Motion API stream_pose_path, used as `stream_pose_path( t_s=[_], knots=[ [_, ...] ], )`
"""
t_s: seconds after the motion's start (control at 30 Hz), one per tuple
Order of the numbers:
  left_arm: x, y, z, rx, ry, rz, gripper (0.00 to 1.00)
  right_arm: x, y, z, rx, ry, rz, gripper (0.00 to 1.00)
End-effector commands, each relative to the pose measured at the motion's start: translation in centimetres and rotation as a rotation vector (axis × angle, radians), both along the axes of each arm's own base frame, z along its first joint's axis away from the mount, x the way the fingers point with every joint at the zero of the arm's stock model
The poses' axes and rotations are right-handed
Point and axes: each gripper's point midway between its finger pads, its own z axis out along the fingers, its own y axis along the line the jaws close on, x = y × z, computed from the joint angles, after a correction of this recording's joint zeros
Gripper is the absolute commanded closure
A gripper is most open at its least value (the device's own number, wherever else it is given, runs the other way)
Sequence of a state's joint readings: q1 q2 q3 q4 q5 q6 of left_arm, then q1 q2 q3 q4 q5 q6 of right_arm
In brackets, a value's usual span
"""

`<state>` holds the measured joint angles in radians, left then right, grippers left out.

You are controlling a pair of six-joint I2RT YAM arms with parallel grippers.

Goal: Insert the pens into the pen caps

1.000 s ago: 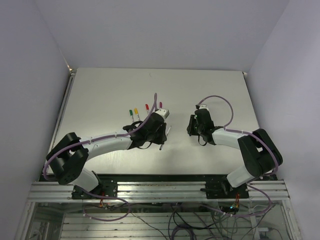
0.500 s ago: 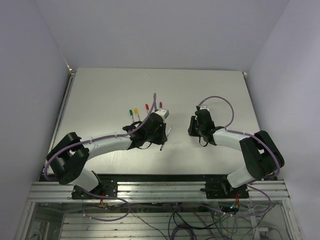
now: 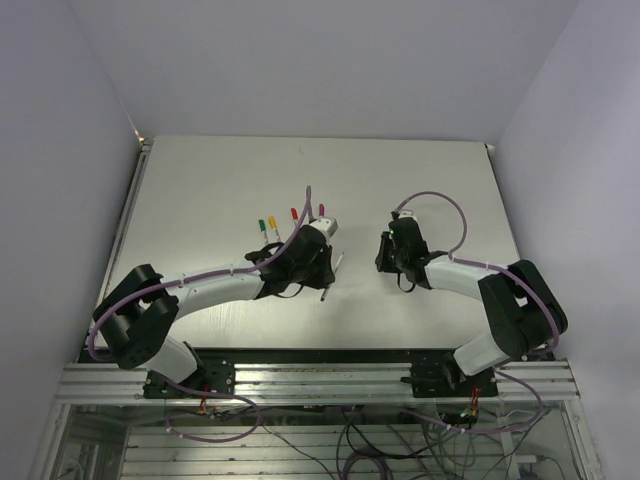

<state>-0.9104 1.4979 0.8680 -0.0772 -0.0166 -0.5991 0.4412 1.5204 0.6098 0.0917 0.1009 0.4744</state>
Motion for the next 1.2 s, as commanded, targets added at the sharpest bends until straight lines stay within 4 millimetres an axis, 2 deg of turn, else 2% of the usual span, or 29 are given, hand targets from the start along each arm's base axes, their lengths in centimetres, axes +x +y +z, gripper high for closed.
stream_pose_path(
  t_s=[0.0,0.17,0.63,0.77,0.9,1.03,1.17],
  knots=[
    [0.1,-0.4,0.1,-0.034,0.005,-0.010,0.93,-4.9,-2.2,-4.7,-0.138,0.240,0.011,0.75],
    [0.1,-0.5,0.0,-0.036,0.010,-0.010,0.93,-5.7,-2.6,-5.5,-0.199,0.281,0.004,0.69],
    [0.2,-0.6,0.0,-0.036,0.012,-0.010,0.93,-7.7,-2.6,-6.2,-0.388,0.360,-0.032,0.72],
    [0.1,-0.6,-0.1,-0.038,0.014,-0.010,0.93,-8.1,-2.7,-6.5,-0.420,0.388,-0.033,0.79],
    [0.2,-0.6,0.1,-0.037,0.011,-0.011,0.93,-8.6,-2.8,-6.5,-0.446,0.411,-0.030,1.00],
    [0.3,-0.7,0.1,-0.032,0.007,-0.018,0.93,-8.3,-2.5,-6.0,-0.437,0.390,-0.020,1.00],
    [0.3,-0.9,0.0,-0.026,0.010,-0.028,0.93,-6.7,-2.4,-3.9,-0.439,0.313,-0.043,1.00]
  ],
)
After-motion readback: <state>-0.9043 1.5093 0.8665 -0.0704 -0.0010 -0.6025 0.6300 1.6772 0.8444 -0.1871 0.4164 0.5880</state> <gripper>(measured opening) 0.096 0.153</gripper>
